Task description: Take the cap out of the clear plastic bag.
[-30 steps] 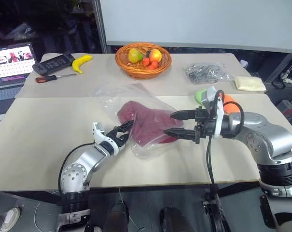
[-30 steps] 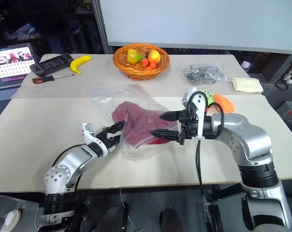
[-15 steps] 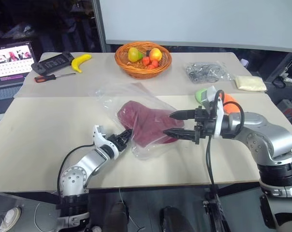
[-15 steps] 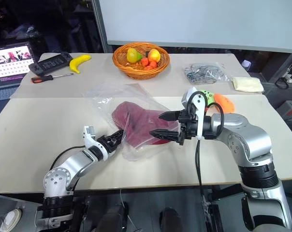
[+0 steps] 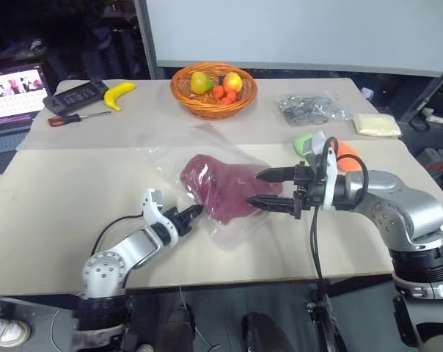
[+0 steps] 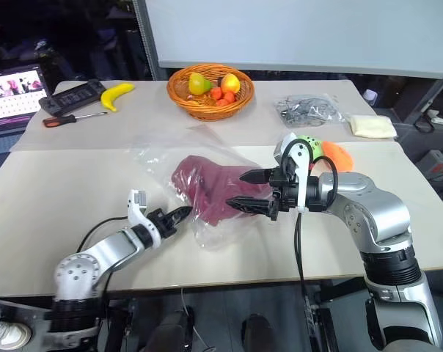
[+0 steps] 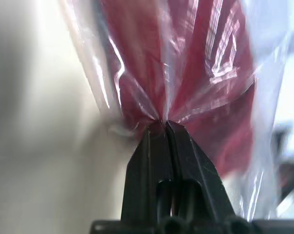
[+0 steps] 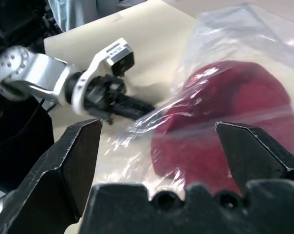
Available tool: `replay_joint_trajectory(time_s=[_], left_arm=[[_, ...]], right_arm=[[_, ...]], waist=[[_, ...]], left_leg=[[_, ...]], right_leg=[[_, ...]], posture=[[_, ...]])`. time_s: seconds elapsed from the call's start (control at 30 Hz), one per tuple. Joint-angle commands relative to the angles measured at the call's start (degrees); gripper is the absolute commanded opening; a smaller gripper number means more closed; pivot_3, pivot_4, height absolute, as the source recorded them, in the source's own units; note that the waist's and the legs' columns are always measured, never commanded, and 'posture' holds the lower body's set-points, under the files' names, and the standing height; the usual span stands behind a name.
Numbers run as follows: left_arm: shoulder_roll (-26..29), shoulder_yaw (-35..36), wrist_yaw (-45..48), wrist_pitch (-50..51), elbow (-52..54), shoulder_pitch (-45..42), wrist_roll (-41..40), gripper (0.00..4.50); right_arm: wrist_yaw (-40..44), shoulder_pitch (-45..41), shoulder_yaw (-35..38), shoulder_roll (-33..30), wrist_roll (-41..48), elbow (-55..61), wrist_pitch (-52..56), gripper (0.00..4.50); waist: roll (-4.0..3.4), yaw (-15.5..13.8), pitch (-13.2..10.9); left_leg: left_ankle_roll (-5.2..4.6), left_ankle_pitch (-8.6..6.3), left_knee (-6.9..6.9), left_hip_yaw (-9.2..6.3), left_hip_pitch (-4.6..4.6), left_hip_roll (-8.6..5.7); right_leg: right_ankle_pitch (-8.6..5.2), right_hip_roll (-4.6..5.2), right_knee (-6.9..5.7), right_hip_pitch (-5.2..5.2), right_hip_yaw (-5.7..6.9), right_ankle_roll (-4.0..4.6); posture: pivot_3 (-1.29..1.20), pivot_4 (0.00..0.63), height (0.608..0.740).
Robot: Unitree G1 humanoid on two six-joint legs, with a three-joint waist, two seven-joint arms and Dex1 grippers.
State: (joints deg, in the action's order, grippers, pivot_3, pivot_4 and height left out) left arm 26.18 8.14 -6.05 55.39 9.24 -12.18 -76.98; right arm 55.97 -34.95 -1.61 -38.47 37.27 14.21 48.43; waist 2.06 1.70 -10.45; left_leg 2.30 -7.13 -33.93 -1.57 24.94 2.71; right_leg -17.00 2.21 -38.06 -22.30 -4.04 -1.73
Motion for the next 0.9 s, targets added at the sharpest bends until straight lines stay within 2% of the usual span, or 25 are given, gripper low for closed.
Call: replay_joint_trajectory(time_s=[0.03, 0.1, 0.17, 0.33, 0.4, 0.47, 0.6, 0.67, 0.8, 0.9], left_arm=[[12.1, -0.6, 12.3, 0.3, -3.1, 0.5, 11.0, 0.02], [19.7, -2.9, 19.8, -2.4, -7.3, -1.1, 19.0, 0.02], [22.7, -4.0, 24.4, -4.5, -11.1, -2.9, 23.3, 0.02], [22.5, -5.3, 30.1, -11.1, -24.8, -12.4, 34.2, 0.02], [20.8, -4.9, 31.1, -11.4, -27.8, -15.5, 35.7, 0.02], [18.6, -3.7, 33.6, -9.5, -26.2, -16.2, 34.1, 0.02], [12.7, 3.1, 32.5, -0.6, -19.5, -14.4, 25.7, 0.02], [8.5, 9.8, 27.5, 6.8, -12.3, -10.9, 14.4, 0.02], [4.6, 17.9, 17.7, 13.3, -4.6, -4.8, -3.6, 0.98], [2.3, 19.0, 4.7, 9.1, -0.2, 0.5, -21.4, 2.01]], right_arm=[[-0.4, -0.7, 0.5, 0.4, 1.0, 1.7, 0.0, 4.5], [-0.5, -0.6, 0.3, 0.7, 0.8, 1.6, -0.2, 4.5], [-0.7, -0.6, 0.2, 1.0, 0.7, 1.6, -0.3, 4.5], [-1.2, -0.2, -0.3, 1.9, 0.7, 1.8, -0.3, 4.5], [-1.2, -0.1, -0.5, 2.1, 0.8, 2.0, -0.2, 4.5], [-1.5, -0.1, -0.7, 2.2, 0.6, 2.0, -0.2, 4.5], [-1.8, -0.2, -0.9, 2.1, 0.5, 2.0, -0.1, 4.5], [-2.0, -0.1, -0.9, 1.9, 0.3, 2.1, -0.1, 4.5], [-2.3, 0.3, -1.1, 1.5, 0.2, 2.4, -0.2, 4.5], [-2.4, 0.4, -1.2, 1.4, -0.1, 2.2, -0.6, 4.5]], waist=[[0.0, 0.4, 0.0], [0.03, 0.8, 0.0], [-0.04, 1.0, 0.0], [-0.04, 0.6, 0.0], [-0.03, 0.5, 0.0], [-0.03, 0.4, 0.0], [-0.03, 0.1, 0.0], [-0.01, 0.1, -0.1], [0.05, 0.6, -0.1], [0.05, 0.8, -0.1]], left_leg=[[0.0, 0.0, 0.04, -0.01, -0.01, 0.02], [0.01, 0.0, 0.07, -0.02, -0.02, 0.06], [0.01, 0.0, 0.11, 0.04, -0.08, 0.07], [0.01, 0.0, 0.16, 0.04, -0.06, 0.09], [0.0, 0.0, 0.15, 0.04, -0.02, 0.09], [0.0, 0.0, 0.12, 0.04, 0.08, 0.08], [0.0, 0.0, 0.08, 0.02, 0.35, 0.06], [-0.01, 0.0, 0.06, 0.02, 0.47, 0.04], [-0.03, -0.01, -0.02, -0.01, 0.62, 0.04], [-0.03, 0.0, -0.03, 0.0, 0.49, 0.06]], right_leg=[[-0.01, -0.01, 0.01, -0.01, 0.02, 0.04], [-0.05, -0.04, 0.0, -0.04, 0.07, 0.12], [-0.05, -0.03, 0.0, -0.05, 0.04, 0.15], [-0.09, -0.01, 0.02, -0.08, 0.08, 0.19], [-0.08, -0.01, 0.01, -0.11, 0.09, 0.18], [-0.07, 0.0, 0.02, -0.13, 0.09, 0.15], [-0.02, 0.04, 0.01, -0.34, 0.1, 0.08], [0.0, 0.08, 0.02, -0.42, 0.1, 0.04], [0.08, 0.13, -0.13, -0.58, 0.09, -0.02], [0.1, 0.12, -0.22, -0.55, 0.05, 0.01]], posture=[[0.0, 0.15, 0.74], [0.0, 0.15, 0.74], [0.0, 0.15, 0.74], [0.0, 0.15, 0.74], [0.0, 0.15, 0.74], [0.0, 0.15, 0.74], [0.0, 0.15, 0.74], [0.0, 0.15, 0.74], [0.0, 0.15, 0.74], [0.0, 0.15, 0.74]])
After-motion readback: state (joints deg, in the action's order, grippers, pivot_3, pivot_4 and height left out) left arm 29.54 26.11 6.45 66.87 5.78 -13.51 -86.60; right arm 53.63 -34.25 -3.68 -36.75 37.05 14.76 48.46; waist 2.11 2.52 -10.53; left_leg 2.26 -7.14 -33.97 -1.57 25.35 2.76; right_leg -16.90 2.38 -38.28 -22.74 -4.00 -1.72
